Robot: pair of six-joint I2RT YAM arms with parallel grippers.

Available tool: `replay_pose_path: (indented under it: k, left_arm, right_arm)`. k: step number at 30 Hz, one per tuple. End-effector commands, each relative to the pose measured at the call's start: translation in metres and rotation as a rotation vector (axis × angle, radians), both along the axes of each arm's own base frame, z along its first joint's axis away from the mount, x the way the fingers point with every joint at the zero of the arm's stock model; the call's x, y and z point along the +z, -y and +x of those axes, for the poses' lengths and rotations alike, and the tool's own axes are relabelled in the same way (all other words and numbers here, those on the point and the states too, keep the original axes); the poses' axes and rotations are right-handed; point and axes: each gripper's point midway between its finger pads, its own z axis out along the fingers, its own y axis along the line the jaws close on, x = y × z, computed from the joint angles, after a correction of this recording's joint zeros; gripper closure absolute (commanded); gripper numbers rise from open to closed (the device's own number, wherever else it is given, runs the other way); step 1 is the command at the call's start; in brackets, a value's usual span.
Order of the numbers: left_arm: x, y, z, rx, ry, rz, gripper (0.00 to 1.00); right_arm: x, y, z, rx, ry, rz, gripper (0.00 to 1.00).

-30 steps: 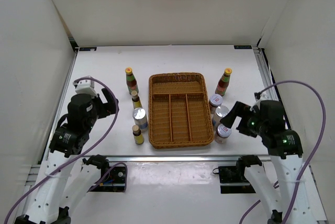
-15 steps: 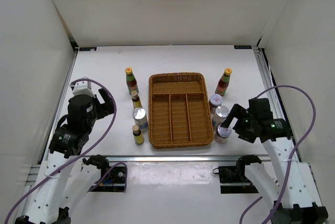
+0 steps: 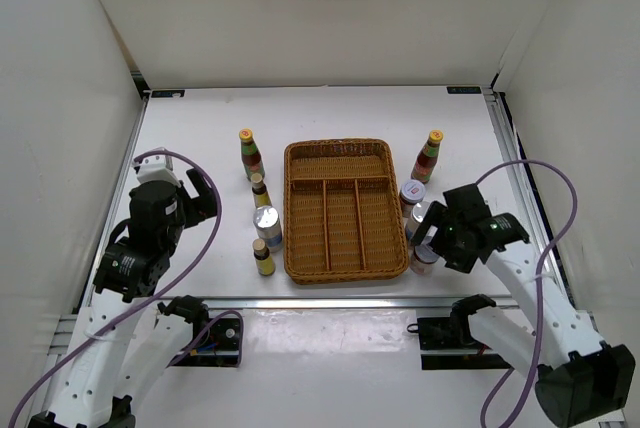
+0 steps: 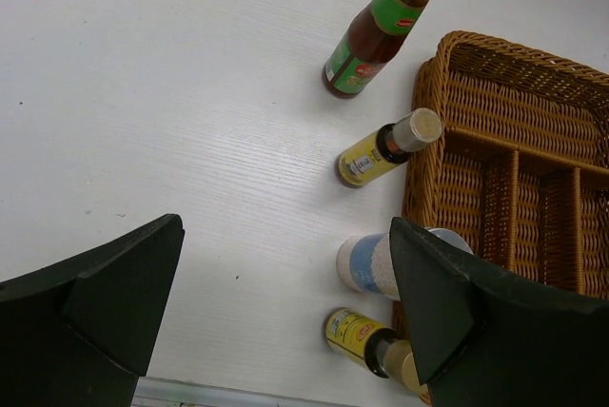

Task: Organize the condiment bottles

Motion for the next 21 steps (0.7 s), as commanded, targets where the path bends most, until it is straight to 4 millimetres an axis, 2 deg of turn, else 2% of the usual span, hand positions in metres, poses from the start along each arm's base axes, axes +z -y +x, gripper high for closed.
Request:
replay_pose_path:
  k: [1, 6, 10, 11, 13, 14, 17, 18, 19, 20, 21]
  left_arm:
    - [0.003, -0.002, 0.0, 0.019, 0.009, -0.003, 0.0]
    - [0.001, -0.002, 0.001, 0.019, 0.0, 0.0, 0.0]
    - [0.001, -0.002, 0.001, 0.019, 0.0, 0.0, 0.0]
    - [0.001, -0.002, 0.001, 0.019, 0.0, 0.0, 0.0]
    - [0.001, -0.002, 0.001, 0.019, 0.0, 0.0, 0.0]
    - [0.001, -0.002, 0.001, 0.019, 0.0, 0.0, 0.0]
    - [0.001, -0.002, 0.001, 0.019, 0.0, 0.0, 0.0]
    - [0.001, -0.002, 0.001, 0.019, 0.0, 0.0, 0.0]
    - [0.001, -0.002, 0.001, 0.019, 0.0, 0.0, 0.0]
    - [0.002, -0.003, 0.001, 0.027, 0.001, 0.004, 0.0]
    - [0.002, -0.003, 0.001, 0.027, 0.001, 0.004, 0.0]
  right_arm:
    - [-0.007, 0.005, 0.014, -0.097, 0.018, -0.053, 0.0]
    - [-0.018, 0.006, 0.019, -0.11, -0.024, -0.116, 0.01]
    - [-0.022, 0.013, 0.019, -0.147, -0.027, -0.172, 0.11]
    - [-0.02, 0.011, 0.019, -0.138, -0.017, -0.167, 0.2]
    - [-0.018, 0.012, 0.017, -0.14, 0.004, -0.156, 0.29]
    - [-0.019, 0.01, 0.015, -0.144, 0.002, -0.14, 0.38]
    - [-0.014, 0.01, 0.008, -0.133, 0.023, -0.119, 0.52]
    - [-0.012, 0.009, 0.004, -0.121, 0.027, -0.117, 0.62]
    - [-0.008, 0.01, 0.002, -0.129, 0.026, -0.114, 0.68]
    - [-0.004, 0.009, 0.0, -0.119, 0.037, -0.107, 0.79]
    - [0.003, 0.006, 0.001, -0.109, 0.048, -0.101, 0.85]
